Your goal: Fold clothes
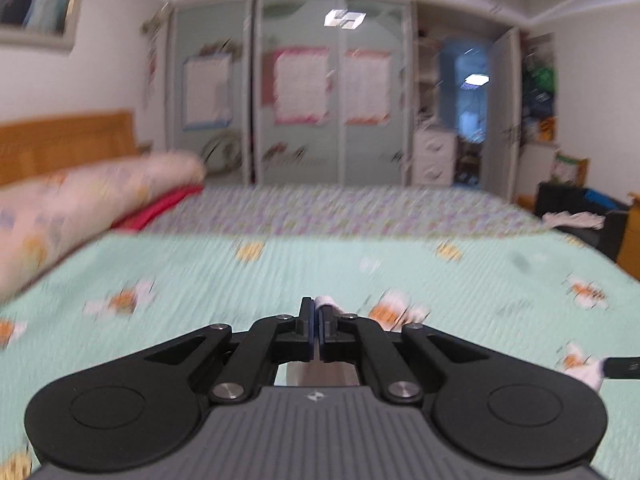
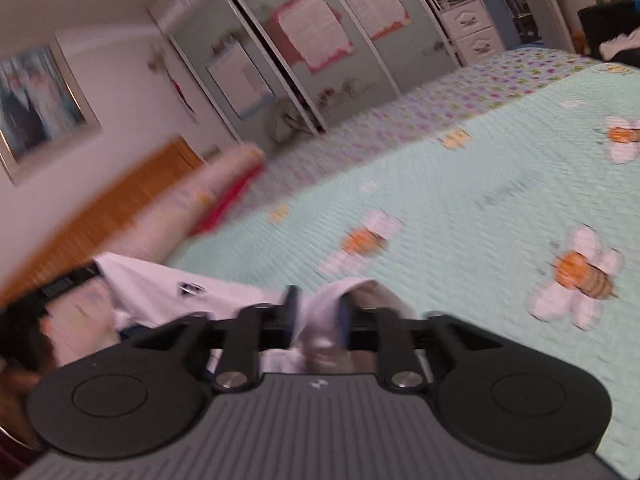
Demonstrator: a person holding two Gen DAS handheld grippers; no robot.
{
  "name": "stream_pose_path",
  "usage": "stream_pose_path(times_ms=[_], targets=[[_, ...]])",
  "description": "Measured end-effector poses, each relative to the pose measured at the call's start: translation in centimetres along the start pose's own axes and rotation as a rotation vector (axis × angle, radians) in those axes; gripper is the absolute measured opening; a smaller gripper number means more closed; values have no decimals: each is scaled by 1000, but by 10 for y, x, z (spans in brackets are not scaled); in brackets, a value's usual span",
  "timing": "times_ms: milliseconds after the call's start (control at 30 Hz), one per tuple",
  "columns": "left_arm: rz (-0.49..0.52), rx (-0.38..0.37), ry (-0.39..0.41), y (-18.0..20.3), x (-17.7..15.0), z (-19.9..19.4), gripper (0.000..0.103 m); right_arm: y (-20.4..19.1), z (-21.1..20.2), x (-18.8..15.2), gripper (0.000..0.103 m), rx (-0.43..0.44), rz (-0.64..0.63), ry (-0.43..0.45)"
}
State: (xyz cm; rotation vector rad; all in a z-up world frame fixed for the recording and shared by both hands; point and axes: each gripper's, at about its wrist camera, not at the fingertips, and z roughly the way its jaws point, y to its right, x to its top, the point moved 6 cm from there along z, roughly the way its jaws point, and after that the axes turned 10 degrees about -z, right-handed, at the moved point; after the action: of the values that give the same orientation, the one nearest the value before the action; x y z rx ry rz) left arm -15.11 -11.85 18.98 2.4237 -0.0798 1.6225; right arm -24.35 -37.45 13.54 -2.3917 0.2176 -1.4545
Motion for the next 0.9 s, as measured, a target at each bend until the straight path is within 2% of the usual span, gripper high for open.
stream_pose_path(times_ms=[133, 200, 333, 367, 400, 433, 467, 533, 600, 700, 900], targets=[[-41, 59, -50, -29, -23, 1, 0, 11, 9, -32, 62, -71, -79, -61], [-52, 77, -67, -39, -32, 0, 1, 16, 13, -48, 64, -107, -119, -92], [-57, 80, -80, -51, -39, 4, 0, 18, 58, -73, 64, -69, -72, -210], [-56, 74, -80, -52, -38, 6, 0, 18, 70, -79, 61, -58, -59, -240], [-55, 68, -79, -53, -36, 8, 0, 14, 80, -82, 52, -18, -19, -269], [-54, 58, -76, -52, -32, 13, 0, 9, 90, -85, 10, 27, 24, -296], [-47, 46, -66, -50, -27, 16, 0, 2, 97, -84, 2, 81, 83, -317], [-26, 16, -29, -39, -9, 21, 0, -17, 99, -68, 2, 160, 153, -282], [-8, -17, 13, -29, 12, 26, 0, -31, 91, -39, 2, 262, 221, -197], [11, -55, 67, -13, 44, 37, 0, -31, 73, 23, 2, 323, 284, -36], [105, -64, 170, 36, 90, 81, 0, 20, 73, 110, 2, 116, 229, 161]])
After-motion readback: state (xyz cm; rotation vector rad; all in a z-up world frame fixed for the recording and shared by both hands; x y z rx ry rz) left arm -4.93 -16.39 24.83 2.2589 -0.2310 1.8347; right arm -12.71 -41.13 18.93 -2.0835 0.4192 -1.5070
